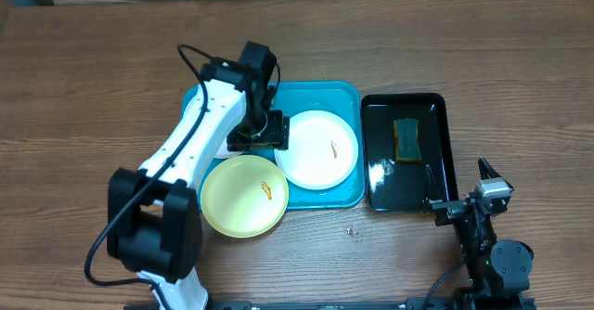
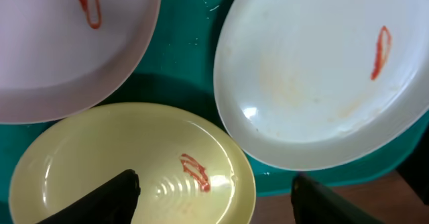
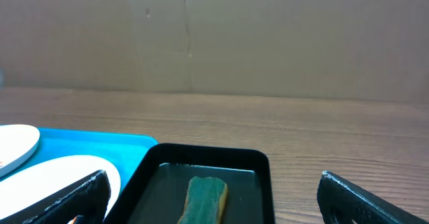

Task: Clean dirty plates on tray and stack at the side
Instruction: 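Reach the left gripper to the right white plate's rim and grasp it, then reach the right gripper into the black tray and grasp the sponge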

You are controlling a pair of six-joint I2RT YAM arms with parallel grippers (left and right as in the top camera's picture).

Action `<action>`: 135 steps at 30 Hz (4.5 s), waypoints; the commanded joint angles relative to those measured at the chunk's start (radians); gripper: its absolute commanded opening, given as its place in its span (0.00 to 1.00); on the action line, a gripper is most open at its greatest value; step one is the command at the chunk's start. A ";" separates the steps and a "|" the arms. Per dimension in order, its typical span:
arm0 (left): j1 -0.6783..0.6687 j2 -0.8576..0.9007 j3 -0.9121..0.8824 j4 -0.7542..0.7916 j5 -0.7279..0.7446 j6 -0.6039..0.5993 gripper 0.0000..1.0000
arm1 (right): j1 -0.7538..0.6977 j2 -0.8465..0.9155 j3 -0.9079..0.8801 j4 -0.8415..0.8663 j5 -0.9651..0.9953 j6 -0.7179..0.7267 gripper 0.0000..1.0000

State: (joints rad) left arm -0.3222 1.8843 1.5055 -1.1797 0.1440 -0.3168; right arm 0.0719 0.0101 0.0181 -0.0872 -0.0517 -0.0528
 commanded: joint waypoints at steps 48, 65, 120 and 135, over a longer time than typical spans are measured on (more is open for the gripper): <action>-0.086 0.042 -0.277 0.510 -0.100 -0.035 0.28 | -0.006 -0.007 -0.010 0.010 0.006 0.003 1.00; -0.082 0.042 -0.293 0.536 -0.159 -0.087 0.04 | -0.011 0.337 0.381 -0.171 -0.100 0.136 1.00; -0.025 0.042 -0.293 0.564 -0.151 -0.177 0.40 | 0.079 1.944 1.405 -0.990 0.017 0.155 0.61; -0.046 0.042 -0.293 0.555 -0.126 -0.138 0.16 | 0.077 1.942 1.257 -0.827 -0.027 0.154 0.04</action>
State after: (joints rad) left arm -0.3603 1.9156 1.2217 -0.6243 0.0143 -0.4911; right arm 0.1455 1.9572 1.2678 -0.8886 -0.0643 0.1051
